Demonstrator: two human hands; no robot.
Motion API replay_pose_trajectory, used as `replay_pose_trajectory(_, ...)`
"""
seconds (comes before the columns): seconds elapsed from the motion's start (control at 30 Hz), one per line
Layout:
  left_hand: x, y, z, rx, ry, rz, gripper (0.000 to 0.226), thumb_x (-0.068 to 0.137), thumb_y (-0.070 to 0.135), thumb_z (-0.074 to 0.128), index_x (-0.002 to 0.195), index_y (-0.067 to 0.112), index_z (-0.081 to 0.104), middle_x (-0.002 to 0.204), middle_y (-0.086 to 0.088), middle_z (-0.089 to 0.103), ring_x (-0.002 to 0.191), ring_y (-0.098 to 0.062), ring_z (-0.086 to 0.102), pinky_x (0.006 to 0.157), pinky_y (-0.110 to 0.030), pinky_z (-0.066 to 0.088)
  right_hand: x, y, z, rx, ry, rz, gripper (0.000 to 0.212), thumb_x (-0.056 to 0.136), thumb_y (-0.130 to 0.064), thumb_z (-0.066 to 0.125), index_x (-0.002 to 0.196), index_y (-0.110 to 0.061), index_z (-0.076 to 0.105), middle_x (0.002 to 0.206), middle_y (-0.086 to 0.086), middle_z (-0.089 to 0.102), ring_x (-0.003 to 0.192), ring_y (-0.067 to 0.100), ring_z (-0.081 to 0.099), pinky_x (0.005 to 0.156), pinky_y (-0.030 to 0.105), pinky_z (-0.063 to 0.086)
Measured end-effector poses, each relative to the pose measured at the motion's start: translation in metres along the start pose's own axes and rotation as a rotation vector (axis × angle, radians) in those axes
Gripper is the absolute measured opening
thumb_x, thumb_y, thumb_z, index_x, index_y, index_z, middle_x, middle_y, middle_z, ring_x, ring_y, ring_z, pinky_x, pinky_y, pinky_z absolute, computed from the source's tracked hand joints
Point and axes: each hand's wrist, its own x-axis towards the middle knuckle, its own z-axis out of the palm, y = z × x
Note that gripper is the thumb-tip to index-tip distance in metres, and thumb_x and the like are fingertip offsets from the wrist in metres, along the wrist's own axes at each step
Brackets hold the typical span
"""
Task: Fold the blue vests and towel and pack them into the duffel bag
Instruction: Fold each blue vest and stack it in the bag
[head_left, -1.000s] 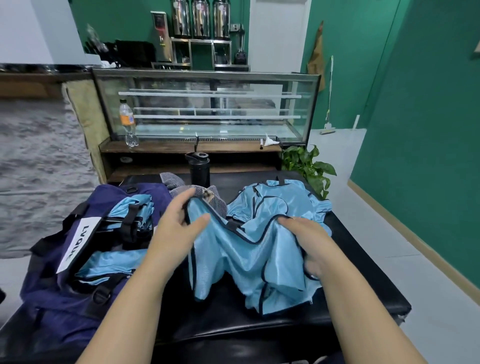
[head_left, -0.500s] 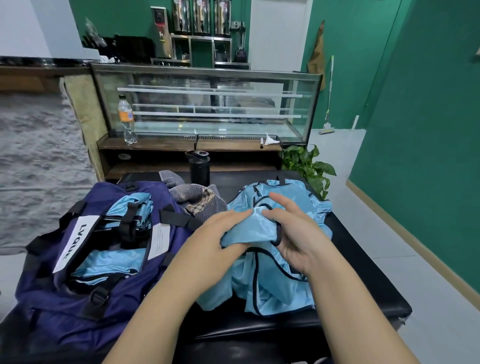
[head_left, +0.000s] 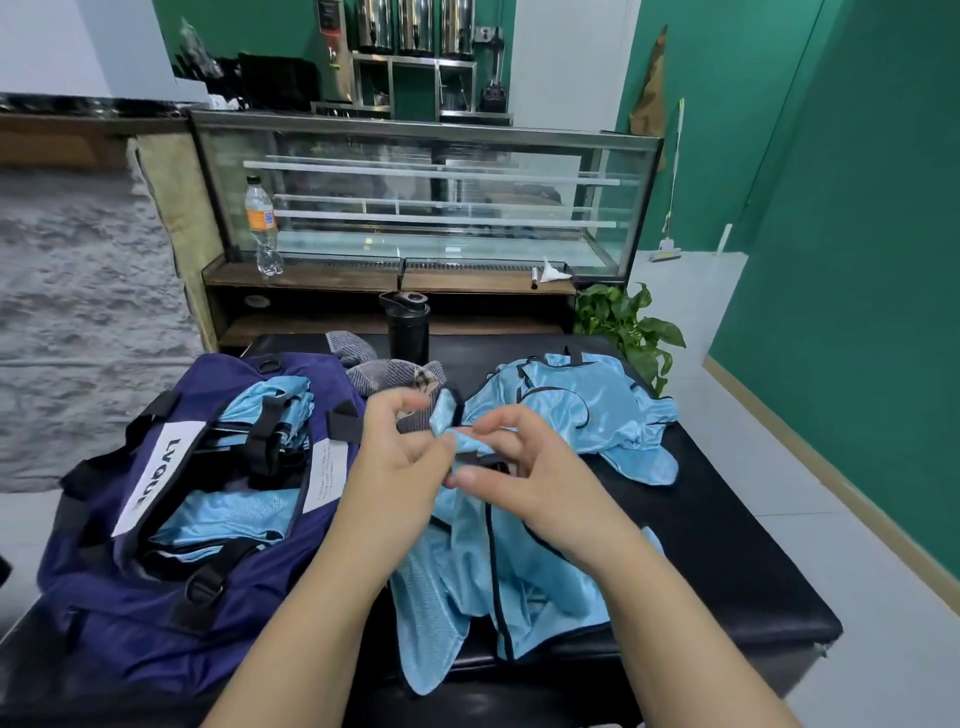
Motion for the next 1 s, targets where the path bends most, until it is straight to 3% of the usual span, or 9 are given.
replay_pose_trajectory(0.1, -0.002, 0.005, -0.001, 0.035, -0.090, 0.037, 0.061, 0.093, 0.003, 0.050, 0.120, 0.057, 0.038, 0.055, -0.008, 0.045, 0.050, -0.013, 0.039, 0.048, -0.019, 0.032, 0.001, 0.004, 0.003, -0.206, 0.054, -0.120, 0.024, 0.085, -0.008, 0.070, 0.096, -0.026, 0.060, 0.090, -0.021, 0.066, 0.088, -0.008, 0.059, 0.082, 0.009, 0.041)
replay_pose_trajectory(0.27, -0.001, 0.004, -0.010, 0.228, -0.190, 0.096, 0.022, 0.091, 0.017, 0.060, 0.099, 0.037, 0.064, 0.062, 0.007, 0.058, 0.054, -0.002, 0.046, 0.055, -0.016, 0.035, 0.002, 0.002, -0.004, -0.248, 0.089, -0.139, 0.019, 0.097, -0.010, 0.053, 0.093, -0.023, 0.067, 0.081, -0.007, 0.066, 0.071, 0.000, 0.054, 0.070, 0.010, 0.042)
replay_pose_trajectory(0.37, 0.006, -0.002, -0.023, 0.661, -0.149, 0.276, 0.019, 0.072, 0.059, 0.068, 0.082, 0.047, 0.057, 0.089, 0.020, 0.043, 0.089, 0.002, 0.044, 0.077, -0.010, 0.031, 0.002, 0.002, -0.010, -0.251, 0.041, -0.094, 0.017, 0.098, -0.015, 0.051, 0.096, -0.019, 0.067, 0.087, 0.004, 0.067, 0.079, 0.008, 0.057, 0.074, 0.017, 0.045)
replay_pose_trajectory(0.47, 0.011, -0.002, -0.028, 0.651, -0.186, 0.319, 0.031, 0.063, 0.065, 0.060, 0.075, 0.039, 0.049, 0.111, 0.033, 0.038, 0.117, 0.003, 0.036, 0.096, -0.010, 0.025, 0.001, 0.003, -0.016, -0.268, -0.006, -0.057, 0.016, 0.098, -0.018, 0.051, 0.098, -0.018, 0.067, 0.095, 0.013, 0.067, 0.088, 0.019, 0.061, 0.084, 0.030, 0.048)
replay_pose_trajectory(0.53, 0.011, 0.001, -0.027, 0.538, -0.240, 0.288, 0.029, 0.065, 0.060, 0.063, 0.076, 0.038, 0.047, 0.107, 0.026, 0.052, 0.109, -0.002, 0.049, 0.096, -0.027, 0.037, 0.001, 0.002, -0.019, -0.244, -0.036, -0.050, 0.017, 0.099, -0.019, 0.050, 0.097, -0.019, 0.067, 0.095, 0.007, 0.068, 0.091, 0.017, 0.062, 0.089, 0.035, 0.048)
replay_pose_trajectory(0.6, 0.012, 0.002, -0.028, 0.350, -0.276, 0.199, 0.029, 0.064, 0.056, 0.068, 0.081, 0.040, 0.052, 0.086, 0.011, 0.062, 0.081, -0.008, 0.058, 0.077, -0.034, 0.046, 0.001, 0.000, -0.022, -0.230, -0.055, -0.045, 0.019, 0.100, -0.020, 0.049, 0.095, -0.023, 0.067, 0.092, 0.001, 0.067, 0.090, 0.016, 0.062, 0.092, 0.038, 0.047)
replay_pose_trajectory(0.77, 0.014, -0.003, -0.033, 0.274, -0.239, 0.123, 0.052, 0.054, 0.072, 0.071, 0.071, 0.023, 0.061, 0.065, 0.000, 0.051, 0.063, -0.014, 0.045, 0.063, -0.031, 0.037, 0.001, -0.001, -0.029, -0.112, -0.053, -0.041, 0.020, 0.099, -0.016, 0.051, 0.089, -0.026, 0.066, 0.083, -0.008, 0.066, 0.083, 0.010, 0.060, 0.087, 0.036, 0.049)
replay_pose_trajectory(0.87, 0.011, -0.002, -0.028, 0.234, -0.173, 0.119, 0.043, 0.066, 0.057, 0.070, 0.065, 0.018, 0.052, 0.060, 0.003, 0.043, 0.057, -0.009, 0.039, 0.053, -0.023, 0.033, 0.002, -0.001, -0.029, -0.084, -0.021, -0.033, 0.013, 0.094, -0.009, 0.057, 0.094, -0.021, 0.062, 0.074, -0.013, 0.063, 0.073, 0.008, 0.056, 0.075, 0.024, 0.046)
replay_pose_trajectory(1.0, 0.007, 0.001, -0.018, 0.180, -0.085, 0.125, 0.045, 0.082, 0.050, 0.064, 0.067, 0.013, 0.043, 0.059, 0.007, 0.036, 0.054, -0.007, 0.033, 0.048, -0.018, 0.030, 0.004, 0.004, -0.028, -0.102, 0.053, 0.036, 0.025, 0.082, -0.003, 0.070, 0.094, -0.020, 0.058, 0.081, -0.008, 0.058, 0.064, 0.011, 0.045, 0.068, 0.024, 0.042)
